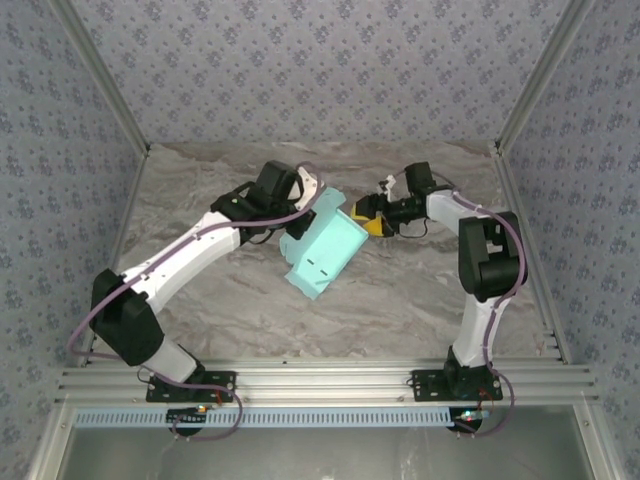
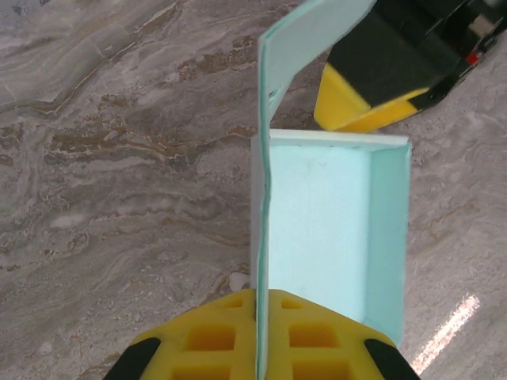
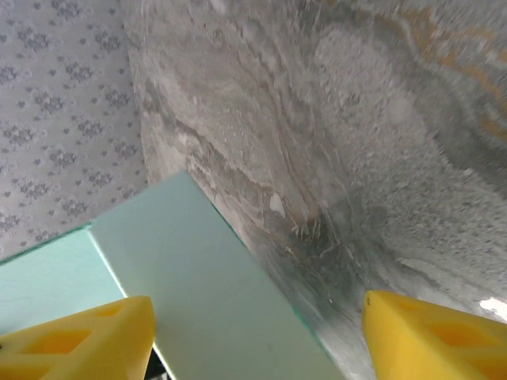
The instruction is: Fold the paper box
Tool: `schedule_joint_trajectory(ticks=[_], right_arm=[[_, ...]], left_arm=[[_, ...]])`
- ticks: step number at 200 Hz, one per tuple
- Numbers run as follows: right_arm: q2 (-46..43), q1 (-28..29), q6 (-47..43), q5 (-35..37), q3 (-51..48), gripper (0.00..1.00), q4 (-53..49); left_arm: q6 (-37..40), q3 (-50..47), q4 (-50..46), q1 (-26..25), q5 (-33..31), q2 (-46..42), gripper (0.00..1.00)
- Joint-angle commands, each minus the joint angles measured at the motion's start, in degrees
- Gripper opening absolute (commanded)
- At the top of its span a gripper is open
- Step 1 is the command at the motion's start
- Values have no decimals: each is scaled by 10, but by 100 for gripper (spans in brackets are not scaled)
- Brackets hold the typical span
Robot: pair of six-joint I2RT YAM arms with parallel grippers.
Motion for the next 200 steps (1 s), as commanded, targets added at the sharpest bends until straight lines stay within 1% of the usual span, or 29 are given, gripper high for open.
schedule_joint_trajectory(ticks=[1,18,38,58,103,161,200], right_arm=[[18,6,-18,-46,-17,71,17],[20,10,-40,-67,-12,71,12],[19,16,-67,-79,-5,71,-4],[21,17,-63,-98,-8,70,12],[33,23,-70,-112,-6,70,2],[46,35,-63,-116,-4,72,-6],[48,35,-57,-138,6,75,-15]], left_arm=[[1,-5,31,5,41,-22,0],[3,-11,33,6,56,-24,0],[2,-11,31,9,57,-20,0],[-1,-14,36,11,64,-19,0],[-4,-15,40,13,65,-17,0],[-4,-15,37,14,67,-14,0],[0,-19,34,13,63,-10,0]])
